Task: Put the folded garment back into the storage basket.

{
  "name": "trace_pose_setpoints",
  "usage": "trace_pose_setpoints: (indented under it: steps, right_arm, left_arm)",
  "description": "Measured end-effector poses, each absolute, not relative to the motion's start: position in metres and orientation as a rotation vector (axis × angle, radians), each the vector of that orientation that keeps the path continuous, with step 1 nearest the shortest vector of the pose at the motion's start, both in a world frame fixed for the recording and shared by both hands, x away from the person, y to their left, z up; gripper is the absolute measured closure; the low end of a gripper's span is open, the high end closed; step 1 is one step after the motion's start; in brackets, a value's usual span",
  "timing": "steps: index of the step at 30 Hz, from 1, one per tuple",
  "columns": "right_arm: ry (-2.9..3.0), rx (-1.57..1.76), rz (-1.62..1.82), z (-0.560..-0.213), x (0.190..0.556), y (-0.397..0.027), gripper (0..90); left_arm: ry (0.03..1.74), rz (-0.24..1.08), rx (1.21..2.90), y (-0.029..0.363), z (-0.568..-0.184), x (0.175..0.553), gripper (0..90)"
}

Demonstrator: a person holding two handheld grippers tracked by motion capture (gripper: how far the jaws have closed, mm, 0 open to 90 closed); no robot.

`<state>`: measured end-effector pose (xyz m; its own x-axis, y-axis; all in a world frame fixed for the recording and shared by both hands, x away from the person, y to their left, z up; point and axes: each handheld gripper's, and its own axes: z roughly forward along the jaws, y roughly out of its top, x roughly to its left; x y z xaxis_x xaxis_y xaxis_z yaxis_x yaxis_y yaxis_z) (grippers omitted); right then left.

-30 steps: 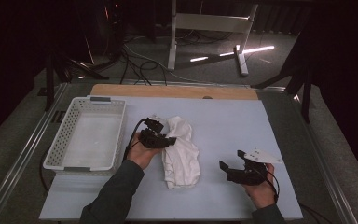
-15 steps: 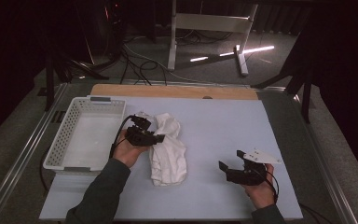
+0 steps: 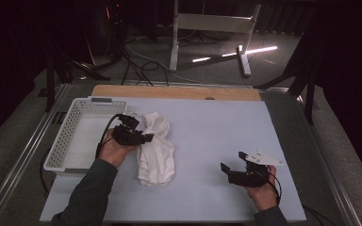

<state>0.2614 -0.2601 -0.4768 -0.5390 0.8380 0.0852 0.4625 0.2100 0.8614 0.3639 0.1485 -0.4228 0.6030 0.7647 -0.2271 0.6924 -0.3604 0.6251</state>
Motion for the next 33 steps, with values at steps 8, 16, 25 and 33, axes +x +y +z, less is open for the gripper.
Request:
trace_pose_setpoints:
  steps: [8, 16, 25, 33]
  right_arm:
    - [2.093, 1.209, 1.269, -0.477, 0.261, -0.259, 13.6]
    - [2.095, 1.202, 1.27, -0.478, 0.262, -0.259, 13.6]
    - [2.096, 1.205, 1.27, -0.478, 0.262, -0.258, 13.6]
    - [2.098, 1.204, 1.266, -0.478, 0.262, -0.259, 13.6]
  left_arm:
    - [1.165, 0.116, 2.132, 0.172, -0.42, 0.367, 71.9]
    - [1.173, 0.123, 2.121, 0.186, -0.411, 0.369, 71.9]
    - [1.18, 0.131, 2.111, 0.185, -0.403, 0.372, 71.9]
    - [1.166, 0.143, 2.108, 0.18, -0.387, 0.373, 71.8]
